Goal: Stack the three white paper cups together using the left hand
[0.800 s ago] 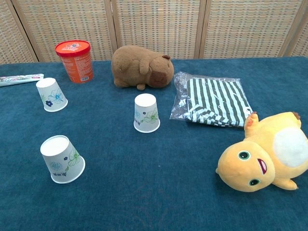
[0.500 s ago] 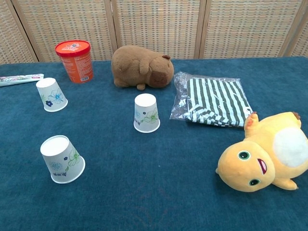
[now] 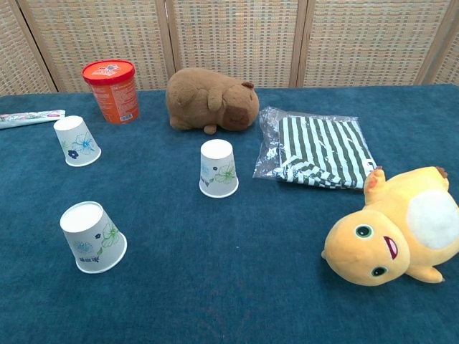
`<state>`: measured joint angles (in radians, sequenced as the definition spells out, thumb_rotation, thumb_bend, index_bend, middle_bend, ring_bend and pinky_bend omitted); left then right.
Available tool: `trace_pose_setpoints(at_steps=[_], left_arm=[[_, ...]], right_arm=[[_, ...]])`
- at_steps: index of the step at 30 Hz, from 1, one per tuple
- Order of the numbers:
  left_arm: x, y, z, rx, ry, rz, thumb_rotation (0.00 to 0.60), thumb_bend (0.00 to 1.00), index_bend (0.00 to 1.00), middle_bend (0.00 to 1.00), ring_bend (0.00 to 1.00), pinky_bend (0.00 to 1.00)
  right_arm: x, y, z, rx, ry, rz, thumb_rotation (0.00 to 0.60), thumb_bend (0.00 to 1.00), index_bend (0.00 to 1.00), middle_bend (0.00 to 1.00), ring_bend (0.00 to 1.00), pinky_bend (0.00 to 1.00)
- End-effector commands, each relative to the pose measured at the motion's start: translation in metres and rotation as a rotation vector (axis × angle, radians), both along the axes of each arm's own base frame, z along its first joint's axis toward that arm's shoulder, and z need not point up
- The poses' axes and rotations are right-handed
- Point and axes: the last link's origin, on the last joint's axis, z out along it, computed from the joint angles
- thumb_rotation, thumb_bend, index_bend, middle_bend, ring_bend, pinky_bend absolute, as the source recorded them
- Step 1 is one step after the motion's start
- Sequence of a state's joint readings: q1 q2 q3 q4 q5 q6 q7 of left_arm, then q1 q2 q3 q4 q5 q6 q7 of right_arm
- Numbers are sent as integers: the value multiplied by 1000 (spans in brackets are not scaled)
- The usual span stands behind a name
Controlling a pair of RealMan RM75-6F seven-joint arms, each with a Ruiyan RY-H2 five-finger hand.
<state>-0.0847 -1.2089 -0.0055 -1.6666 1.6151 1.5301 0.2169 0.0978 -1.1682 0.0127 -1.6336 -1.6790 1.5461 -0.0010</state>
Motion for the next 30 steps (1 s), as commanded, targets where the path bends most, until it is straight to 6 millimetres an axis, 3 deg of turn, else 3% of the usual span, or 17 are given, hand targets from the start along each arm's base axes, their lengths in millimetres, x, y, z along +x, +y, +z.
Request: trace_pose_setpoints(at_steps=[1,19,24,30], left_arm=[[1,0,-1,-4,-1,-1,600,232,0,0,0,0],[23,21,1,-69,40,-20,600,233,0,0,0,0],[49,40,3,-118,60,-58,600,233,0,0,0,0],[93,76,-4,-202,72,-100,600,233,0,0,0,0]], right_arm=[[-1,0,1,-2,-4,-1,600,47,0,0,0,0],[-2,-1,3,0,-18,-5,600,48,0,0,0,0],[-1,-1,3,3,-22,-1,600,47,0,0,0,0],[-2,-1,3,7,-35,-5,600,47,0,0,0,0]])
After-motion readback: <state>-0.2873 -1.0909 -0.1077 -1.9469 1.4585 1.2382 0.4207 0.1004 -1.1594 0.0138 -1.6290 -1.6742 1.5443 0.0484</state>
